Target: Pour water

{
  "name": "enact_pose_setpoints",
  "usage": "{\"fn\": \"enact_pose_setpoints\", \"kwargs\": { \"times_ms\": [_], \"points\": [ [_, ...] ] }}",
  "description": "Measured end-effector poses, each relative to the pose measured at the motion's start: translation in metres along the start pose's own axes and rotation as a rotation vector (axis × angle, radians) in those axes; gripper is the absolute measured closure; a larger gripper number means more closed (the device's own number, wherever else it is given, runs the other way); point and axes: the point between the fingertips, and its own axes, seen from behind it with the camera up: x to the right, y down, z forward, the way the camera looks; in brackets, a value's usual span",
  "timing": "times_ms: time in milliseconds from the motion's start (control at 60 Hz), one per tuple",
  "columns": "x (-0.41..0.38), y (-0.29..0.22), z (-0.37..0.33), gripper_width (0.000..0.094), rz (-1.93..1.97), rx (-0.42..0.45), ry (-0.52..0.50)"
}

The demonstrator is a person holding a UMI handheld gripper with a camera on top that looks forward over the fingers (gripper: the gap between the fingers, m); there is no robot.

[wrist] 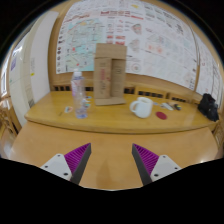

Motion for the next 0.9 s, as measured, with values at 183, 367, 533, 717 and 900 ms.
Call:
{"fn": "enact_pose_setpoints", "kwargs": {
  "times_ms": [183, 367, 533, 717, 900],
  "points": [
    [-0.111, -0.067, 0.096, 0.0086, -0.005, 0.106, -0.093],
    [-0.153, -0.138, 0.185, 0.0087, 0.001, 0.207, -0.088],
    [-0.157, -0.164, 0.237, 0.0206, 0.019, 0.235, -0.059],
    [-0.162, -0.174, 0.248, 0.0459, -0.011, 0.289, -0.077],
    [-0.169, -0.176, 0.246, 0.0608, -0.008, 0.311, -0.118]
  ]
}}
